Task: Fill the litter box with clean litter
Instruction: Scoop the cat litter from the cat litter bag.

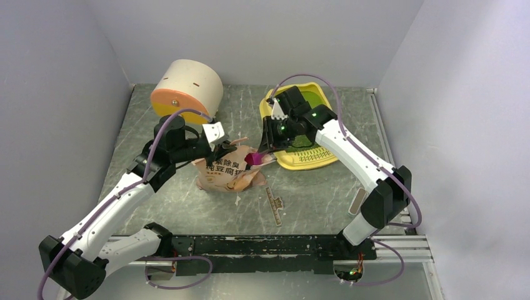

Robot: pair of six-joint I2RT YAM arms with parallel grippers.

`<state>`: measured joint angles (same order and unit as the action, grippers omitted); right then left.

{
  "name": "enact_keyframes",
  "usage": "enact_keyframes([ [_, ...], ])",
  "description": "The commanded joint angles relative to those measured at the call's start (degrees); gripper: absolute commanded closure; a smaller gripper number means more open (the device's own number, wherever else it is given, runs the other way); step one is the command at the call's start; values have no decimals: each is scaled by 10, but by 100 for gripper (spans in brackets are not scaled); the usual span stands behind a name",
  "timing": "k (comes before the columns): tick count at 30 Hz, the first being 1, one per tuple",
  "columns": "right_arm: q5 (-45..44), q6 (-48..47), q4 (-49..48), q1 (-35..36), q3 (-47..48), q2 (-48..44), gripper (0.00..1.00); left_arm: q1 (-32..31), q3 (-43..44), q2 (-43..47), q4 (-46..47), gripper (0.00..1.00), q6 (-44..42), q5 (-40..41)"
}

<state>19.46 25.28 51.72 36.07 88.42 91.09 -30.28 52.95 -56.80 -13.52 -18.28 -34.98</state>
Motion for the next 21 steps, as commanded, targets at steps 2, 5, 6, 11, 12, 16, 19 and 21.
enact_keyframes([
  [2,7,3,-28,5,-4,27,100,-5,14,0,15,95,-5,-2],
  [5,23,7,-46,11,-21,48,100,-6,12,0,13,95,-5,-4],
  [6,24,9,-52,14,-28,55,100,-6,10,-1,12,95,-5,-5],
  [11,37,20,-84,25,-52,77,100,-6,-6,-4,8,95,-4,1],
  [12,44,25,-93,26,-56,77,100,-6,-10,-5,10,95,-3,0],
  [16,51,32,-121,25,-62,58,100,-6,-17,-6,19,95,-1,-3],
  [19,28,31,-118,16,-55,39,100,-5,-14,-11,19,95,-4,-3],
  [21,19,30,-112,6,-49,23,100,-6,-8,-14,15,95,-6,-5],
])
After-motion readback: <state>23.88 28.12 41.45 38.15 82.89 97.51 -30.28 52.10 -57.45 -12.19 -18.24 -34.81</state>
